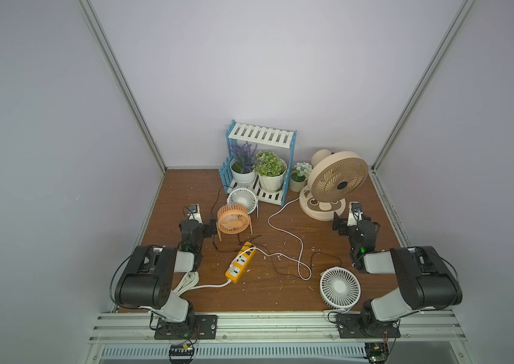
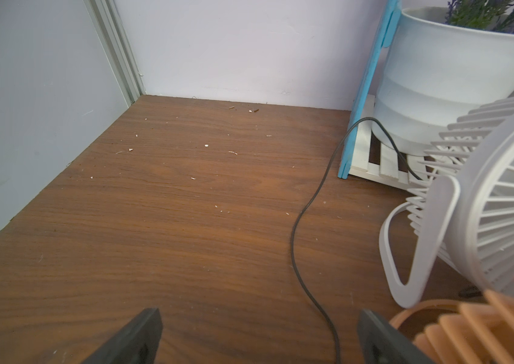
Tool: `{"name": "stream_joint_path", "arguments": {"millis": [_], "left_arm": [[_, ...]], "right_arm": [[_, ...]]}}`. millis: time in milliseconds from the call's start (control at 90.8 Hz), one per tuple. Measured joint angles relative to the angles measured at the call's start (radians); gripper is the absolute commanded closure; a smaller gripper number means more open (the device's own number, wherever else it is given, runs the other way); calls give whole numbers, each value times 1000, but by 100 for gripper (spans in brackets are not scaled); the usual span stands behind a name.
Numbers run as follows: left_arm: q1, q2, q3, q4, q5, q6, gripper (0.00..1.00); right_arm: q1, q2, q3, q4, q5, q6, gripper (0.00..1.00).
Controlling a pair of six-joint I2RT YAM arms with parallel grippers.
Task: Unplug the desk fan from the power strip
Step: Remove the plug from the socket.
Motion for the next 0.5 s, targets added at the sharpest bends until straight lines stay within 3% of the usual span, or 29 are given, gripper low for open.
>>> {"name": "stream_joint_path", "arguments": {"millis": [165,330,495], "left_arm": [[-3,-142,-29,-51,-27,0,1],[-6,-415,-39,-170,-85,-49,1],[-6,-594,79,-526,-100,-169,1]], "right_arm": [[9,-341,-56,-130,-32,-24,1],[17,-748,48,-478,-44,32,1],[16,-984,184,-844,6,221,1]]}}
